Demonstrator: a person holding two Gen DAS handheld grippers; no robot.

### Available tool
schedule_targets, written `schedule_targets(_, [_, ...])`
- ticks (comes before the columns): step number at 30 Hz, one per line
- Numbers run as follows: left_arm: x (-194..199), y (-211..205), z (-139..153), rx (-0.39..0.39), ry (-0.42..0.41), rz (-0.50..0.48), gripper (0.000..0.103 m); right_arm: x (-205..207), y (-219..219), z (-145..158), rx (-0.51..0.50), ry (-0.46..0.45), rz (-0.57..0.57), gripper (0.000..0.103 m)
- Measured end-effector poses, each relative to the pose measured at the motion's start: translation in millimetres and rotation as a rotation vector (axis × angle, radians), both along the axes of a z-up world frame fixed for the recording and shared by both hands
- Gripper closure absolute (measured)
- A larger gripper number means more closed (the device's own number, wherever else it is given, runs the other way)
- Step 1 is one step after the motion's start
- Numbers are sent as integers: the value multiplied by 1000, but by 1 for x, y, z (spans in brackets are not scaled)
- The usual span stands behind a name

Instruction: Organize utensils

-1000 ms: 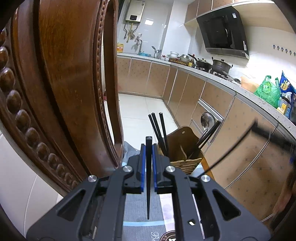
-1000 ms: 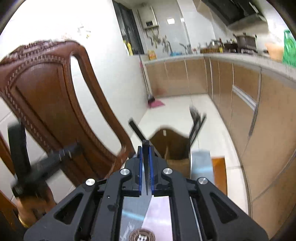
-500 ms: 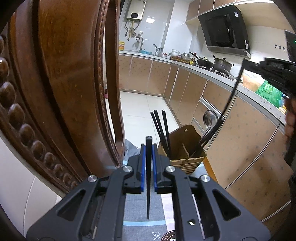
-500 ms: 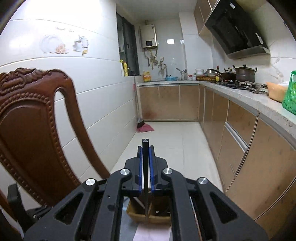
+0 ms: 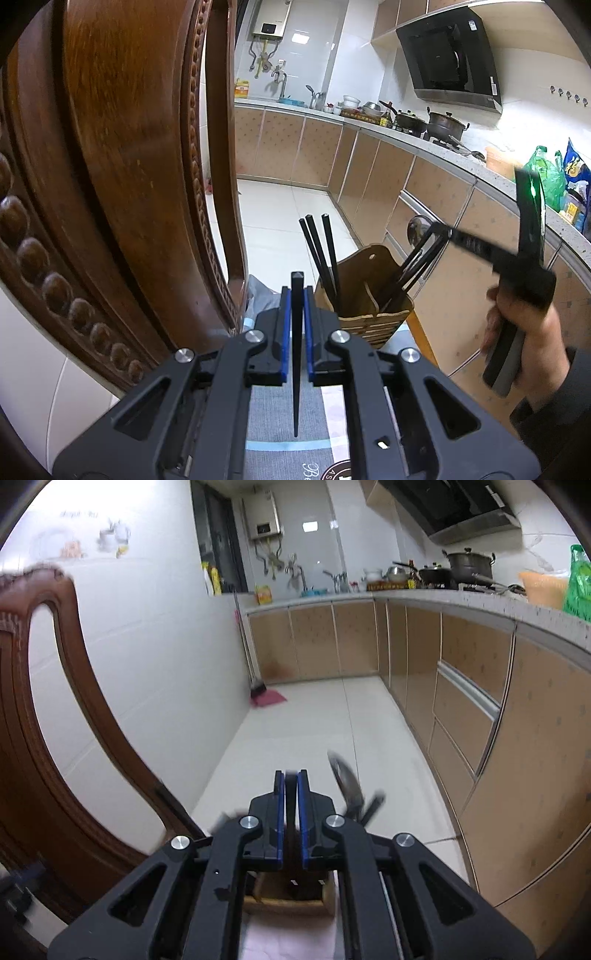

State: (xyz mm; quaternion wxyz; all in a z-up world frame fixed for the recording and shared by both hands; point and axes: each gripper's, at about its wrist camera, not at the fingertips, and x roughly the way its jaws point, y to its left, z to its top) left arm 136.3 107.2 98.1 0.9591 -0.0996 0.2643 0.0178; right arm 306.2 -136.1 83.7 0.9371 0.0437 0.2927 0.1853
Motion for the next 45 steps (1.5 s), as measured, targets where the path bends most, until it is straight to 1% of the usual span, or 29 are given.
schedule_targets(2, [1, 0, -1, -2, 3, 7, 97, -9, -3, -7, -4, -17, 0, 42])
schedule_targets(3, [2, 0, -2, -7, 5, 7, 97, -15, -7, -9, -3, -35, -12, 33])
schedule_targets(4, [2, 0, -3, -15, 6, 5, 97, -28, -13, -9, -2, -72, -33, 24])
schedule_targets(7, [2, -4, -3, -16, 6, -6, 97, -63, -34, -14, 33, -116, -32, 17])
schedule_targets(8, [3, -6, -1, -14, 4, -17, 97, -81, -46, -18, 61, -133, -37, 13])
schedule_targets(10, [4, -8, 9, -32, -10, -36, 97, -115, -68, -30, 113, -155, -46, 9])
schedule_targets(11, [5, -9, 14, -46, -17, -42, 97, -128, -78, -37, 126, -160, -52, 9])
schedule_targets(13, [9, -13, 34, -68, -50, -50, 97, -152, -96, -55, 131, -160, -63, 9])
schedule_targets(14, [11, -17, 42, -64, -62, -53, 97, -161, -106, -63, 129, -156, -72, 9])
schedule_targets(16, [17, -25, 70, -52, -114, -50, 97, -169, -122, -79, 149, -121, -96, 9])
schedule_targets(18, [26, -28, 92, -49, -144, -39, 97, -167, -133, -85, 202, -72, -94, 9])
schedule_targets(20, [40, -27, 116, -64, -177, -23, 97, -168, -140, -86, 223, -75, -97, 9])
schedule_targets(23, [60, -27, 134, -80, -200, -10, 97, -173, -146, -85, 231, -93, -104, 9])
schedule_targets(24, [69, -28, 135, -85, -198, -6, 97, -171, -148, -87, 237, -87, -103, 9])
schedule_targets(28, [103, -31, 122, -94, -161, -5, 97, -167, -156, -88, 248, -70, -102, 9])
schedule_targets(30, [118, -32, 104, -117, -151, -6, 97, -167, -156, -88, 248, -73, -101, 9])
schedule_targets(34, [137, -34, 63, -145, -115, -1, 97, -166, -153, -90, 244, -65, -87, 9])
schedule_targets(36, [143, -37, 33, -146, -84, 4, 97, -166, -151, -90, 243, -61, -76, 9])
schedule_targets(37, [143, -40, 20, -139, -83, 6, 97, -166, -149, -90, 241, -62, -69, 9])
schedule_targets(40, [141, -46, -11, -145, -42, -31, 96, -165, -144, -91, 240, -52, -53, 9])
schedule_targets(41, [137, -47, -18, -141, -29, -49, 82, -165, -144, -91, 242, -48, -49, 9])
schedule_targets(42, [132, -53, -26, -117, -6, -79, 66, -165, -143, -92, 241, -45, -45, 9])
schedule_targets(43, [122, -58, -31, -75, -4, -85, 27, -164, -141, -93, 233, -40, -40, 9])
schedule_targets(44, [111, -61, -37, -34, -14, -75, 8, -163, -139, -93, 228, -33, -35, 9])
schedule_targets(45, [96, -65, -42, 12, -24, -70, 7, -162, -137, -94, 226, -26, -28, 9])
